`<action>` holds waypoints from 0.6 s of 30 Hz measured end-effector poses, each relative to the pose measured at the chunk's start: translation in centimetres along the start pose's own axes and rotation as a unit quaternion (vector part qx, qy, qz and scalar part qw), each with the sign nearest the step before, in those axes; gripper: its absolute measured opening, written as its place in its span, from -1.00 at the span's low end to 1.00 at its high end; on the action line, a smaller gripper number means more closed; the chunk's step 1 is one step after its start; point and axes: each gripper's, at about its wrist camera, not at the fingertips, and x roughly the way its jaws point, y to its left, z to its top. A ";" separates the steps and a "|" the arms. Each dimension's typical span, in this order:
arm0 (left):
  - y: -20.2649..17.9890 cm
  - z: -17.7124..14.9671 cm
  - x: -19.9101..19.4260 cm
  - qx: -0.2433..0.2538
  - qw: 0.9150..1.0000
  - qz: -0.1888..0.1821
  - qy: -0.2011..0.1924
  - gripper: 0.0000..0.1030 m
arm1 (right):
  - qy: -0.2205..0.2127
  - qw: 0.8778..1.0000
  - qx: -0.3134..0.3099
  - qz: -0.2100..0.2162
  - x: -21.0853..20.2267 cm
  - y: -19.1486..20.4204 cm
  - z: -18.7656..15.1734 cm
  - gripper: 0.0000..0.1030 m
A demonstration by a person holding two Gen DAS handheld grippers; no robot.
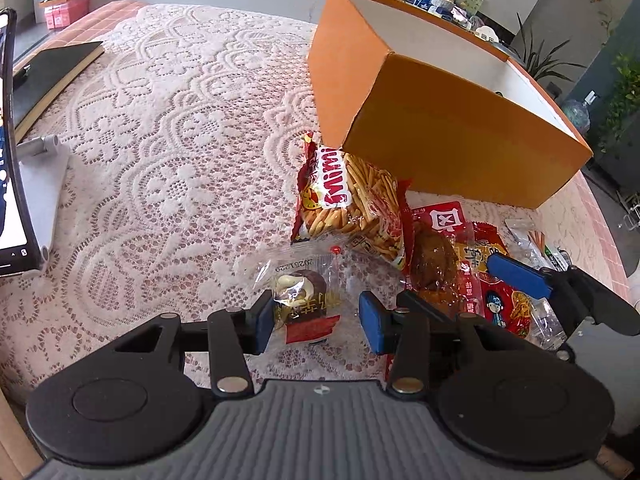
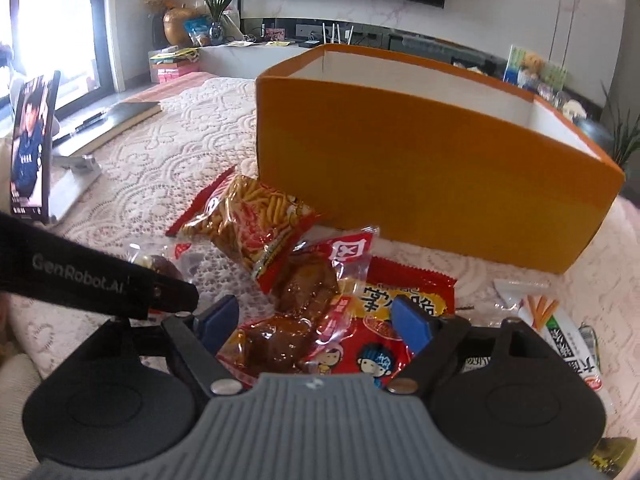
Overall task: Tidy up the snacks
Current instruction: 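Grasp the chocolate-ball bag with the left tool while the right grasps the meat bag, then lift both held bags and carry them over the orange box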
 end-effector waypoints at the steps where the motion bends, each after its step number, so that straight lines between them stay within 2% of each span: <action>1: 0.0 0.0 0.0 0.001 1.000 0.000 0.000 -0.01 | -0.002 1.000 -0.014 -0.010 0.1 0.4 -0.1 0.47; 3: -0.1 -0.1 0.0 0.004 1.000 0.001 -0.001 -0.01 | -0.008 0.999 -0.030 -0.024 0.1 0.8 -0.3 0.29; 7: -0.1 -0.1 0.1 0.006 1.000 0.002 -0.002 -0.01 | -0.013 0.999 -0.032 -0.030 0.0 0.5 -0.3 0.07; 8: -0.2 -0.1 0.1 0.008 1.000 0.003 -0.003 -0.01 | -0.017 0.999 -0.029 -0.034 -0.2 0.4 -0.3 -0.26; 10: -0.3 -0.3 0.1 0.012 1.000 0.005 -0.005 -0.01 | -0.016 0.999 -0.017 -0.022 -0.6 0.1 0.1 -0.46; 12: -0.5 -0.4 0.1 0.017 1.000 0.006 -0.006 -0.01 | -0.017 1.000 -0.003 -0.021 -1.0 -0.3 0.3 -0.94; 16: -0.8 -0.6 0.1 0.020 1.000 -0.011 -0.004 -0.01 | -0.017 0.998 0.052 0.030 -2.3 -1.7 0.8 -0.99; 18: -1.1 -0.7 0.1 0.027 1.000 -0.007 -0.005 -0.01 | -0.022 0.994 0.082 0.061 -2.8 -2.2 0.9 -0.99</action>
